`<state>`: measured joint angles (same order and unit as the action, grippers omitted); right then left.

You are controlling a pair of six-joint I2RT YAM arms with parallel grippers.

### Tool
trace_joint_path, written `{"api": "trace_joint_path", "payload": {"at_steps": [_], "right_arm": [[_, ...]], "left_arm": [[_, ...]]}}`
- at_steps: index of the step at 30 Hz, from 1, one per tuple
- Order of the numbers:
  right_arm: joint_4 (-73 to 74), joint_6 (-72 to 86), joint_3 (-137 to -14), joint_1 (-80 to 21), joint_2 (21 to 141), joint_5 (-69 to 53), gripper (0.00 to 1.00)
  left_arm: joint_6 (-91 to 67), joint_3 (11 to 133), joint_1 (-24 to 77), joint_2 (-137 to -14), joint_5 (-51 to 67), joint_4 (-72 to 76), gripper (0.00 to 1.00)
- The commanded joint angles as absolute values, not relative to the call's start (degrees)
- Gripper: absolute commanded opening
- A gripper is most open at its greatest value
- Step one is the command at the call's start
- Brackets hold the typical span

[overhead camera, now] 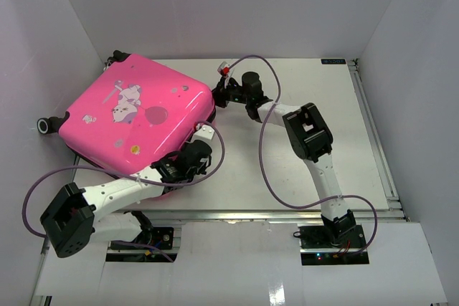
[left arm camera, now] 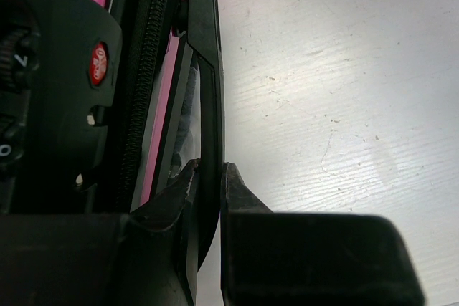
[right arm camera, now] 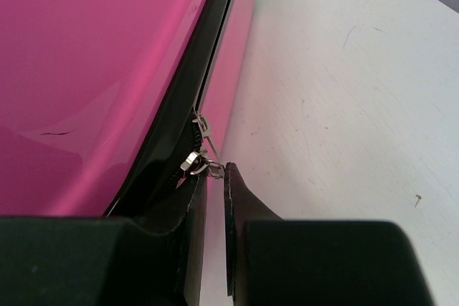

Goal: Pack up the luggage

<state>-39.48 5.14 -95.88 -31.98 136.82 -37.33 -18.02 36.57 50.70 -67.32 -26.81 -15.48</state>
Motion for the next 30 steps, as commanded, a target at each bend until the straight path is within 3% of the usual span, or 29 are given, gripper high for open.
{"api": "trace_joint_path", "payload": {"at_steps": [1, 23, 25, 30], "right_arm": [[-46.48, 6.81, -99.86, -29.57, 138.63, -27.74, 0.08], [-45.35, 16.23, -116.65, -28.05, 150.13, -29.11, 0.08], [-45.35, 16.51, -115.75, -27.88, 149.64, -29.25, 0.13], [-46.24, 16.57, -108.88, -27.03, 145.62, -27.37, 0.45]], "left_arm": [[-20.54, 39.27, 53.44, -67.56, -24.07, -14.16, 0.00], [-14.93, 40.04, 53.61, -71.57, -20.23, -4.74, 0.00], [-15.42, 41.17, 53.61, -72.21, -20.07, -5.22, 0.00], [-15.62, 43.31, 53.51, -74.60, -23.31, -4.11, 0.00]]}}
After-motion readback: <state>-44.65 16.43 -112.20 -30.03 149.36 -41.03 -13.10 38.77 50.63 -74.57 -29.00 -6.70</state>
